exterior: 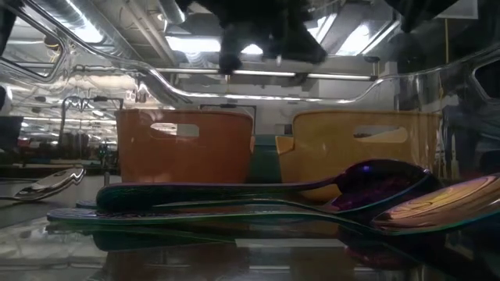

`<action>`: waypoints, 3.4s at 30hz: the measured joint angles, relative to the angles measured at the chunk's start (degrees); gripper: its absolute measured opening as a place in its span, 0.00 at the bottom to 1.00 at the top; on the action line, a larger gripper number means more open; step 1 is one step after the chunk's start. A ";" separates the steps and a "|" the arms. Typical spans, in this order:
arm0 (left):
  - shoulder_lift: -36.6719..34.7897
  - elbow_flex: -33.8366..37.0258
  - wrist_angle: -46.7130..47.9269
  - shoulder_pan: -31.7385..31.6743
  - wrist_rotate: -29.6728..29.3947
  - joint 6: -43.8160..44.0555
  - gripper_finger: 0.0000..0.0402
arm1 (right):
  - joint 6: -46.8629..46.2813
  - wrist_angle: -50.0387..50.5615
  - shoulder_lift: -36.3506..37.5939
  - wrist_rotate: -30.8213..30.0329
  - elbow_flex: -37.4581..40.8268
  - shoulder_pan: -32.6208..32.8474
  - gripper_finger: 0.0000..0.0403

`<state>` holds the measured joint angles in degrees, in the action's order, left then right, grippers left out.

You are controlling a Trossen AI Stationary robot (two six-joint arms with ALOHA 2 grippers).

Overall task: Sort silverware by color (type)
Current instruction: Put the light blue spoon into the yellow bin, then put the blue spoon into the transparent bin

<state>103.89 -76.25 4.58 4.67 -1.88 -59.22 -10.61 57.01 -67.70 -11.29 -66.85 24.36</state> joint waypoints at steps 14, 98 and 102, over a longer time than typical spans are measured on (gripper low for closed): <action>11.11 0.02 -6.39 -0.13 1.43 -4.56 0.02 | 0.02 -0.63 0.00 -1.77 0.00 0.00 0.32; 10.64 0.04 -5.56 -1.25 2.56 2.17 0.20 | -0.01 -0.95 0.00 -1.40 0.07 0.02 0.32; 8.49 0.02 -6.10 -0.16 1.87 5.03 0.20 | 0.00 -0.30 0.00 -1.44 0.07 0.02 0.32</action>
<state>112.38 -76.23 -1.52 4.51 -0.01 -54.19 -10.61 56.72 -67.70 -12.73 -66.78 24.38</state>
